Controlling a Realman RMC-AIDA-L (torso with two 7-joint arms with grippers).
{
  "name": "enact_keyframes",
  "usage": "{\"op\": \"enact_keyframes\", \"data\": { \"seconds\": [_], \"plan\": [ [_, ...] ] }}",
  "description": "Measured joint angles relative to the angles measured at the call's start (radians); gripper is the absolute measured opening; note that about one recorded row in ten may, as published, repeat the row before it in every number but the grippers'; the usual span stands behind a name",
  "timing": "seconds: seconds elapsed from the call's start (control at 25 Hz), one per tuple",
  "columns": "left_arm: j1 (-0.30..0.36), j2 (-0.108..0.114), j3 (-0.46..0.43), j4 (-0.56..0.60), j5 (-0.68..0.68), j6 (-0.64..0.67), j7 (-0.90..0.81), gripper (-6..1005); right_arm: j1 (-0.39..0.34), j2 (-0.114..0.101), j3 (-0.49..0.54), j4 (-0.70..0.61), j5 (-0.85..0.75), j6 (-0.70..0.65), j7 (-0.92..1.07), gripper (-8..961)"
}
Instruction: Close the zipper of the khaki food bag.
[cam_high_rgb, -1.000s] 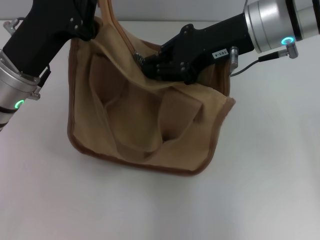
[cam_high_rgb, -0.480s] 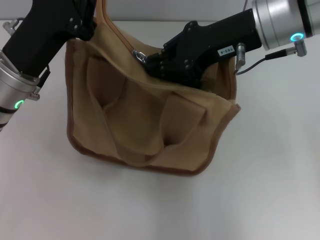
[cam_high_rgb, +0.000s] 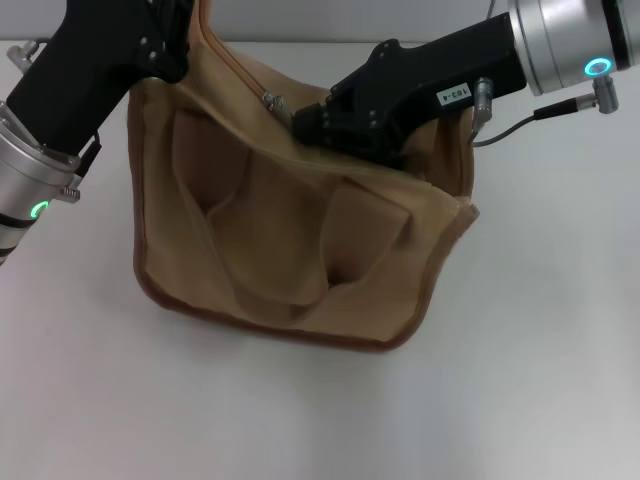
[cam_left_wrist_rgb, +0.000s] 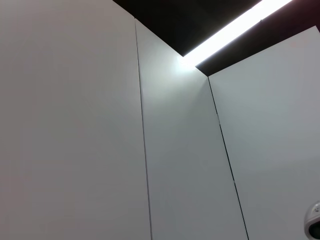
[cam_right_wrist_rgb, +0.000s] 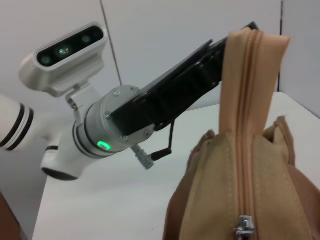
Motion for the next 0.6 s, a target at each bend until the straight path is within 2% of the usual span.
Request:
{"op": "enact_keyframes", "data": {
  "seconds": [0.6],
  "plan": [
    [0.002, 0.0, 0.004, -0.004, 0.003, 0.004, 0.0, 7, 0.007, 0.0, -0.007, 0.026, 0.032, 0.03, 0.033, 22]
  ]
}}
